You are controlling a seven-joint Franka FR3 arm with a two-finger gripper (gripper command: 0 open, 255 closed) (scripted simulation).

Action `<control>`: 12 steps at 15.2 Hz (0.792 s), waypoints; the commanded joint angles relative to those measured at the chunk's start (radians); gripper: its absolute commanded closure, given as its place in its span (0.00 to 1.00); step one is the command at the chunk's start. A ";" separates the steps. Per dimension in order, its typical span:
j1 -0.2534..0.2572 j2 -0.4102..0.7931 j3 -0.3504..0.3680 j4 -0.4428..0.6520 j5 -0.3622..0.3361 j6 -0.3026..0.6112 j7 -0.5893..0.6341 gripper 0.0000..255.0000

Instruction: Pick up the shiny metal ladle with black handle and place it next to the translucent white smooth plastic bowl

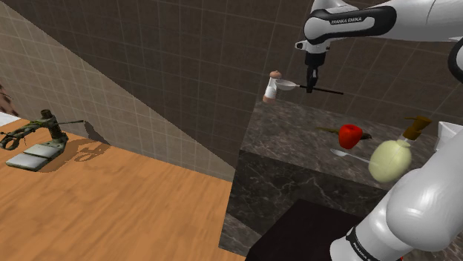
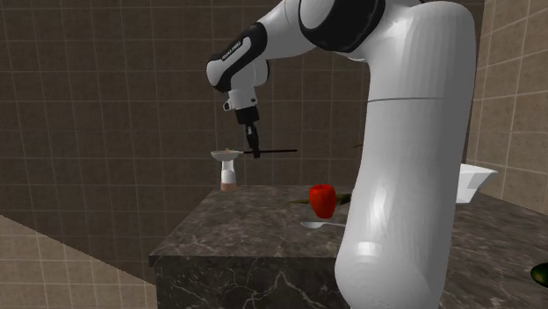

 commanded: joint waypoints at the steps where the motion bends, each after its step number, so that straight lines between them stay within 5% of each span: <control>1: 0.001 0.001 0.001 0.025 0.001 -0.025 -0.004 1.00; 6: 0.002 0.007 0.002 0.096 0.005 -0.088 -0.019 1.00; 12: -0.041 -0.161 -0.036 -0.077 -0.064 -0.055 -0.078 1.00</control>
